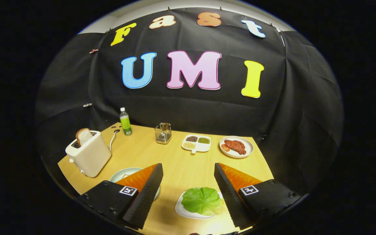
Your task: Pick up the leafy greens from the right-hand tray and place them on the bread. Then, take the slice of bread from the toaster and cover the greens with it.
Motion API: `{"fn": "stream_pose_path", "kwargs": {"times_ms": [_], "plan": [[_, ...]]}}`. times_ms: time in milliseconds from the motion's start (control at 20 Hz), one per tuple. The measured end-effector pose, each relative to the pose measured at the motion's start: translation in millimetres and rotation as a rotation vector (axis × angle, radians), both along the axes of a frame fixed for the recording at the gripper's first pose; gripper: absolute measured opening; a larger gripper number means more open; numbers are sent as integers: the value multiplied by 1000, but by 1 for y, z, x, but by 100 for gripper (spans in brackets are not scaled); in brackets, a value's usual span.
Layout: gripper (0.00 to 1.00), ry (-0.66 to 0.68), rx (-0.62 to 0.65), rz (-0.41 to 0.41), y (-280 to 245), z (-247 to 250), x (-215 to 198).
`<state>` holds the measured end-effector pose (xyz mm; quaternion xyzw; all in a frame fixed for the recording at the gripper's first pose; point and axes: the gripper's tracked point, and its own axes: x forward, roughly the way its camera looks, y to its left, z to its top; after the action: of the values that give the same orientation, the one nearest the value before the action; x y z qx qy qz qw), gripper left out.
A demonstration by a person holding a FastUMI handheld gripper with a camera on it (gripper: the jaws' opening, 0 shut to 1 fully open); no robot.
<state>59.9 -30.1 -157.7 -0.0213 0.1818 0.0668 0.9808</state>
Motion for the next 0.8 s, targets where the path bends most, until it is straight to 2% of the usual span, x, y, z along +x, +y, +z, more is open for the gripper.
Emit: {"fn": "stream_pose_path", "kwargs": {"times_ms": [350, 800], "plan": [[98, 185, -72, 52, -23, -84, 10], [98, 397, -92, 100, -39, -174, 7]]}}
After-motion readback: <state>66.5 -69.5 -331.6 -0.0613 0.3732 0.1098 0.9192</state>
